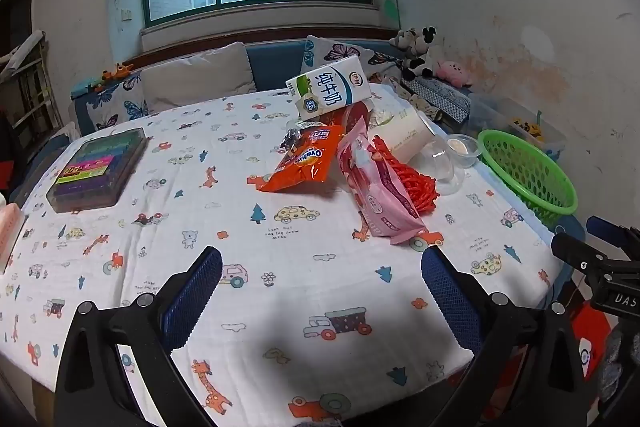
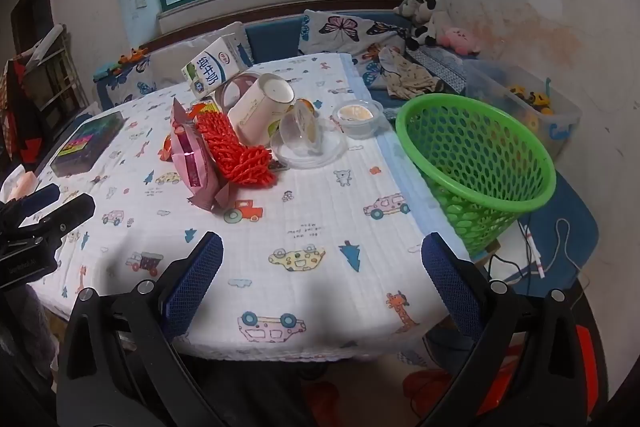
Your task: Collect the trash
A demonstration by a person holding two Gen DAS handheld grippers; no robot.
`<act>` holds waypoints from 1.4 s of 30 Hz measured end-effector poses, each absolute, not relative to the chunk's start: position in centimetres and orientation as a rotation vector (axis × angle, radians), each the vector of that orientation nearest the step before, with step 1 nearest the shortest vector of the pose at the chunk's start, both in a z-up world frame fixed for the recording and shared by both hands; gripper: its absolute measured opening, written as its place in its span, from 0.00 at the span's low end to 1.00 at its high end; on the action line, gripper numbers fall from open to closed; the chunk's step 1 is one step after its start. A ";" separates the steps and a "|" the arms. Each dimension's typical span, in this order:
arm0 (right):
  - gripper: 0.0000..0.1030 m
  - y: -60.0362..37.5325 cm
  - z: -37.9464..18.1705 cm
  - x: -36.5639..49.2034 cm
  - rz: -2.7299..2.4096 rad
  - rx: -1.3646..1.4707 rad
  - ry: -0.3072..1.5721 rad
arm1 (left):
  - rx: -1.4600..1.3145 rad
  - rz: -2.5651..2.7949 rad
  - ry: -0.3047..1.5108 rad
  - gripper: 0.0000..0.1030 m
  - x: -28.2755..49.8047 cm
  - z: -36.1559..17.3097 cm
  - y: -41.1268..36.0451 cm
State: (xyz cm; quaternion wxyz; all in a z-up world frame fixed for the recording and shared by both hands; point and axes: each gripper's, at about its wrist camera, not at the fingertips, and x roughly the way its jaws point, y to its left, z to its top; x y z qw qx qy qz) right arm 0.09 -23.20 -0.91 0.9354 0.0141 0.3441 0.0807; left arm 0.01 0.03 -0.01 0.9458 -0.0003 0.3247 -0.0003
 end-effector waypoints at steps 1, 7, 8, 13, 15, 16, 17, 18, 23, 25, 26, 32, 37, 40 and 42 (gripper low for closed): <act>0.96 -23.2 -0.9 0.1 0.164 0.028 0.702 | 0.005 0.002 0.658 0.94 0.0 0.0 0.0; 0.96 -23.2 -0.8 0.1 0.165 0.029 0.703 | 0.002 0.003 0.661 0.94 0.0 0.0 0.0; 0.96 -23.3 -0.8 0.1 0.166 0.027 0.703 | 0.002 0.004 0.661 0.94 0.0 0.0 0.0; 0.96 -23.2 -0.9 0.1 0.163 0.025 0.703 | 0.002 0.004 0.665 0.94 0.1 -0.3 0.0; 0.96 -23.2 -0.9 0.1 0.164 0.026 0.704 | -0.002 0.005 0.666 0.94 0.2 -0.4 -0.1; 0.96 -23.2 -0.9 0.1 0.163 0.025 0.704 | -0.003 0.006 0.666 0.94 0.2 -0.5 -0.1; 0.96 -23.2 -0.9 0.1 0.162 0.024 0.703 | -0.003 0.007 0.666 0.94 0.3 -0.5 0.0; 0.96 -23.2 -0.9 0.2 0.162 0.025 0.703 | -0.003 0.009 0.665 0.94 0.3 -0.6 0.0; 0.96 -23.3 -1.0 0.2 0.165 0.025 0.706 | -0.005 0.011 0.670 0.94 0.3 -0.5 0.3; 0.96 -23.2 -0.9 0.3 0.164 0.027 0.707 | -0.006 0.010 0.670 0.94 0.3 -0.5 0.3; 0.96 -23.3 -0.9 0.3 0.164 0.026 0.707 | -0.006 0.010 0.670 0.94 0.4 -0.5 0.3; 0.96 -23.2 -1.0 0.3 0.164 0.027 0.708 | -0.006 0.009 0.670 0.94 0.4 -0.4 0.4; 0.96 -23.2 -1.0 0.3 0.164 0.026 0.709 | -0.005 0.010 0.670 0.94 0.4 -0.4 0.4; 0.96 -23.3 -1.0 0.4 0.164 0.029 0.711 | -0.004 0.010 0.671 0.94 0.4 -0.4 0.4; 0.96 -23.2 -1.2 0.6 0.161 0.029 0.714 | -0.004 0.011 0.669 0.94 0.4 -0.4 0.4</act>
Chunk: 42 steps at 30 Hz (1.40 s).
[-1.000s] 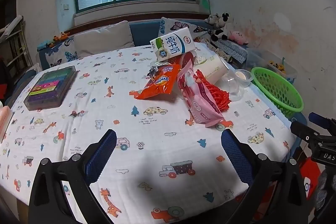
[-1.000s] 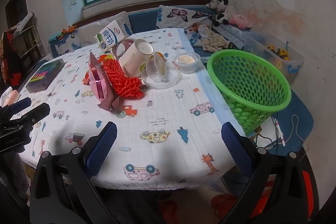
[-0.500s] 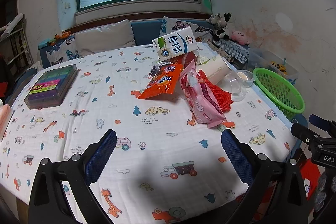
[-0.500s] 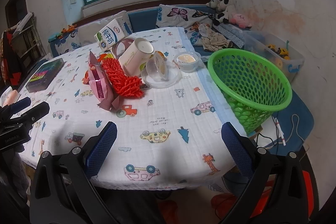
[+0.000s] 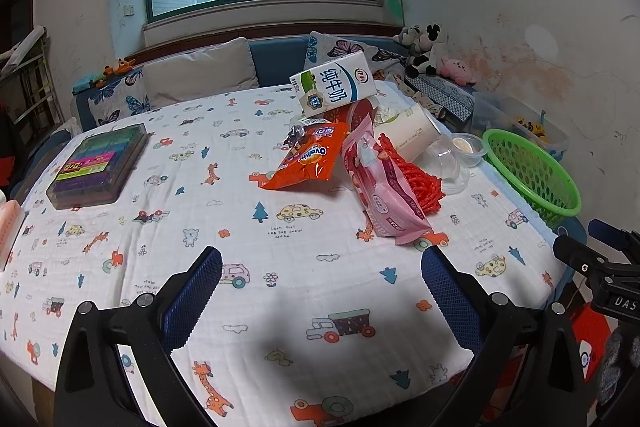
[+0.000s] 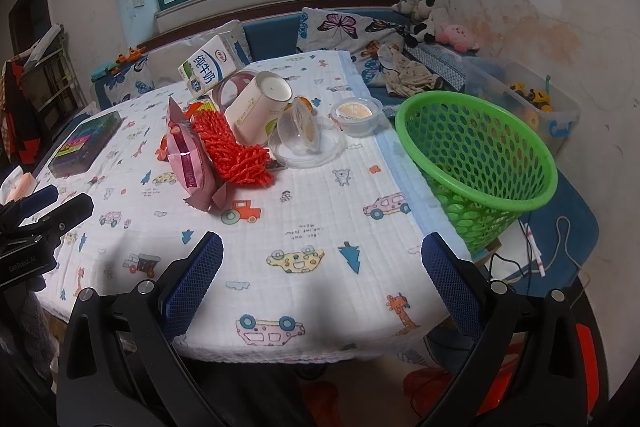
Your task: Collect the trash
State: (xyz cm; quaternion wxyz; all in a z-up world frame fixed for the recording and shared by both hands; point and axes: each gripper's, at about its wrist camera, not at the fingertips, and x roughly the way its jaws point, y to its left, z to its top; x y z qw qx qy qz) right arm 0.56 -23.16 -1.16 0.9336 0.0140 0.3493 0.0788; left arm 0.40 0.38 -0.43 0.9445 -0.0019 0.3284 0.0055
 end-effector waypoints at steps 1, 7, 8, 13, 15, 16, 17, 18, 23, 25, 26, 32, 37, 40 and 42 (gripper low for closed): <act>0.96 -23.2 -1.2 0.6 0.162 0.028 0.714 | -0.004 0.011 0.669 0.94 0.4 -0.4 0.4; 0.96 -23.1 -1.2 0.7 0.159 0.030 0.716 | -0.003 0.012 0.672 0.94 0.6 -0.4 0.5; 0.96 -23.1 -1.2 0.7 0.159 0.031 0.716 | -0.004 0.012 0.674 0.94 0.7 -0.3 0.5; 0.96 -23.2 -1.3 1.0 0.160 0.033 0.723 | 0.000 0.012 0.679 0.94 1.2 -0.4 0.4; 0.96 -23.2 -1.3 1.1 0.160 0.029 0.725 | 0.000 0.011 0.680 0.94 1.3 -0.4 0.4; 0.96 -23.2 -1.4 1.2 0.159 0.029 0.726 | 0.000 0.011 0.680 0.94 1.4 -0.4 0.4; 0.96 -23.3 -1.3 1.3 0.161 0.031 0.727 | 0.000 0.012 0.680 0.94 1.3 -0.4 0.4; 0.96 -23.3 -1.3 1.4 0.162 0.032 0.728 | -0.001 0.012 0.681 0.94 1.4 -0.5 0.4; 0.96 -23.4 -1.3 1.7 0.162 0.032 0.730 | -0.002 0.011 0.685 0.94 1.7 -0.5 0.4; 0.96 -23.4 -1.2 1.8 0.163 0.032 0.730 | -0.003 0.012 0.685 0.94 1.7 -0.6 0.3; 0.96 -23.4 -1.2 1.9 0.164 0.032 0.732 | -0.004 0.011 0.686 0.94 1.9 -0.6 0.3; 0.96 -23.3 -1.0 2.6 0.167 0.032 0.735 | -0.007 0.012 0.696 0.94 2.7 -0.5 0.4; 0.96 -23.1 -0.8 3.2 0.172 0.027 0.735 | -0.009 0.013 0.701 0.94 3.2 -0.3 0.4; 0.96 -22.9 -0.7 3.7 0.174 0.017 0.734 | -0.013 0.016 0.707 0.94 3.7 -0.1 0.6; 0.96 -22.8 -0.5 4.2 0.180 0.011 0.732 | -0.017 0.018 0.712 0.94 3.9 0.0 0.8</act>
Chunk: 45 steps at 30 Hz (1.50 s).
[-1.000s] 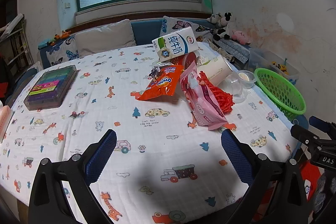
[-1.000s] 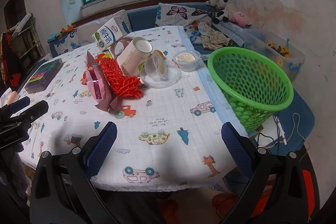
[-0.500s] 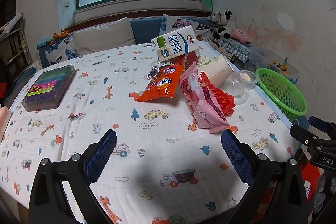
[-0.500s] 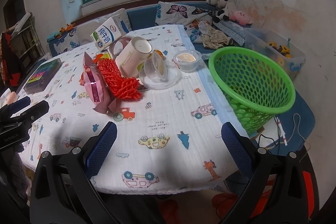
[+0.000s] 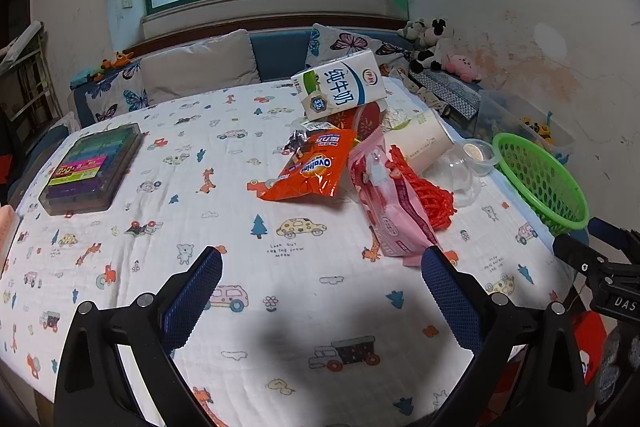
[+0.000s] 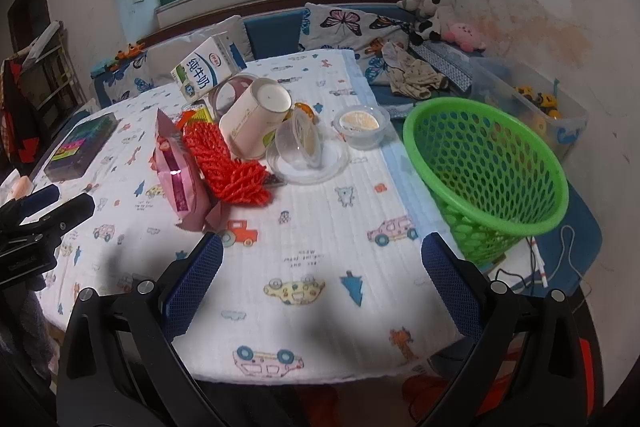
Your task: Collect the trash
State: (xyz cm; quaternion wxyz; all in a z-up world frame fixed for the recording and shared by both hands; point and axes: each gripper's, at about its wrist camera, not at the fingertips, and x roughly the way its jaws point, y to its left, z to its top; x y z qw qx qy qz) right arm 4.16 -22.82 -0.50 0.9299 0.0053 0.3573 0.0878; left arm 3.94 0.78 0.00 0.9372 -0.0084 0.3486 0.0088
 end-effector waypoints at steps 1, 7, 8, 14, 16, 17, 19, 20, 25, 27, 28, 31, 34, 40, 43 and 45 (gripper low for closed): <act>0.96 -22.8 -0.4 4.4 0.182 0.006 0.729 | -0.023 0.018 0.715 0.94 4.1 0.1 0.9; 0.96 -22.3 -0.1 6.1 0.219 -0.013 0.729 | -0.035 0.026 0.721 0.94 4.9 0.4 1.4; 0.96 -22.1 0.0 6.4 0.225 -0.023 0.729 | -0.037 0.028 0.724 0.94 5.1 0.4 1.5; 0.96 -21.4 0.3 8.1 0.259 -0.032 0.727 | -0.066 0.019 0.747 0.94 6.0 0.4 1.9; 0.96 -21.4 0.4 8.4 0.262 -0.031 0.725 | -0.079 0.002 0.754 0.94 6.5 0.5 1.7; 0.96 -21.4 0.4 8.6 0.263 -0.034 0.726 | -0.077 -0.003 0.756 0.94 6.8 0.4 1.5; 0.96 -21.5 0.3 8.9 0.267 -0.036 0.730 | -0.079 -0.026 0.767 0.94 7.4 0.3 0.8; 0.96 -21.6 0.2 9.1 0.271 -0.040 0.732 | -0.095 -0.045 0.779 0.94 7.9 0.2 0.5; 0.96 -22.3 0.0 10.0 0.276 -0.043 0.737 | -0.138 -0.093 0.832 0.93 10.5 -1.1 -1.1; 0.96 -22.7 -0.1 10.3 0.277 -0.041 0.738 | -0.135 -0.103 0.844 0.93 11.4 -1.5 -1.9; 0.96 -23.0 -0.2 10.5 0.278 -0.039 0.740 | -0.133 -0.113 0.850 0.92 12.0 -1.8 -2.3; 0.96 -23.5 -0.5 11.0 0.279 -0.037 0.750 | -0.127 -0.124 0.870 0.91 13.4 -2.4 -3.2; 0.96 -24.0 -0.7 11.5 0.285 -0.030 0.760 | -0.147 -0.122 0.907 0.78 14.8 -3.4 -3.2; 0.96 -24.1 -0.6 11.6 0.298 -0.035 0.756 | -0.243 -0.165 0.970 0.64 15.8 -5.1 -2.0; 0.96 -23.9 -0.6 11.6 0.310 -0.039 0.749 | -0.251 -0.199 0.959 0.51 15.3 -5.1 -1.6; 0.96 -23.5 -0.7 11.6 0.322 -0.040 0.752 | -0.253 -0.219 0.948 0.45 15.0 -4.9 -1.4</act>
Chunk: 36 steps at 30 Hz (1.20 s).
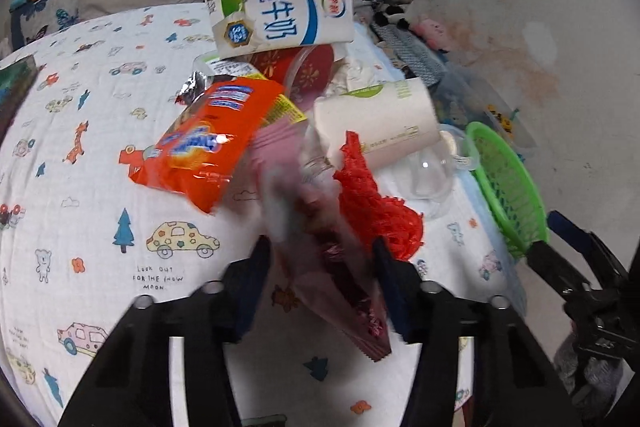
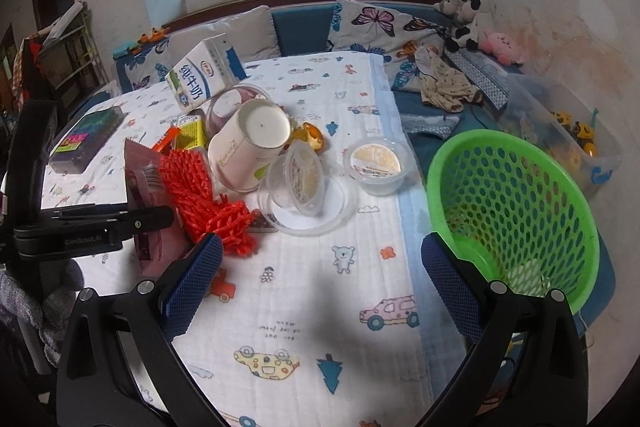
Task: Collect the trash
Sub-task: 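Grasp the pink snack bag with the left tool while the right tool grasps the red mesh net, then carry both items to the green basket and open both tools to drop them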
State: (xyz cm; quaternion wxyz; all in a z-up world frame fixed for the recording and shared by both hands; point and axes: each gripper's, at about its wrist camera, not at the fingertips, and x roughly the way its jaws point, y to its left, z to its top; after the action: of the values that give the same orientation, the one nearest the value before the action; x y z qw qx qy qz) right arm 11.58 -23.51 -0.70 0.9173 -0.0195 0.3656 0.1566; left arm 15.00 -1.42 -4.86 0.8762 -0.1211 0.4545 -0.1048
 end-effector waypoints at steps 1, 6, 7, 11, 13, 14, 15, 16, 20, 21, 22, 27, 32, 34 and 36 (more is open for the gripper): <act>0.95 -23.3 -0.7 11.5 0.328 -0.041 0.752 | -0.251 -0.218 0.947 0.43 14.9 -4.8 -1.3; 0.95 -22.0 -0.8 11.2 0.368 -0.056 0.755 | -0.243 -0.230 0.926 0.31 14.1 -3.8 -0.6; 0.95 -21.6 -0.9 11.2 0.378 -0.059 0.756 | -0.244 -0.241 0.924 0.30 13.7 -3.6 -0.5; 0.93 -20.0 -1.0 11.1 0.431 -0.070 0.760 | -0.250 -0.256 0.903 0.30 12.2 -2.5 0.2; 0.91 -19.0 -1.1 11.1 0.451 -0.085 0.760 | -0.250 -0.260 0.891 0.30 11.3 -1.9 0.7; 0.90 -18.6 -1.2 11.1 0.460 -0.087 0.760 | -0.247 -0.256 0.886 0.30 10.9 -1.7 0.9; 0.88 -18.0 -1.3 11.3 0.480 -0.086 0.764 | -0.242 -0.253 0.880 0.30 10.5 -1.3 1.3; 0.87 -17.6 -1.4 11.6 0.492 -0.083 0.770 | -0.245 -0.254 0.875 0.30 10.2 -1.0 1.6; 0.81 -15.9 -2.2 12.7 0.521 -0.092 0.792 | -0.252 -0.260 0.857 0.30 8.9 0.0 2.8; 0.78 -15.4 -2.5 13.0 0.524 -0.098 0.796 | -0.254 -0.257 0.850 0.30 8.6 0.3 3.0; 0.77 -15.0 -2.7 13.4 0.527 -0.101 0.802 | -0.257 -0.257 0.842 0.30 8.4 0.6 3.3; 0.73 -13.2 -4.1 15.2 0.535 -0.131 0.826 | -0.260 -0.245 0.811 0.30 7.8 1.7 4.4; 0.67 -12.1 -5.1 16.0 0.519 -0.175 0.830 | -0.261 -0.234 0.803 0.30 7.8 1.9 4.9; 0.56 -12.3 -5.4 16.3 0.511 -0.161 0.842 | -0.255 -0.237 0.801 0.30 7.9 2.0 4.8; 0.53 -13.1 -5.2 16.3 0.525 -0.115 0.848 | -0.251 -0.241 0.800 0.30 8.1 2.1 4.7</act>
State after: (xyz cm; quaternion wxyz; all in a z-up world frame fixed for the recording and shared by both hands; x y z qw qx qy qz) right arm 16.26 -13.07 -5.16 0.8767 -0.0551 0.4062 0.2516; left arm 8.06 4.69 2.10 0.9063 -0.1215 0.3875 -0.1167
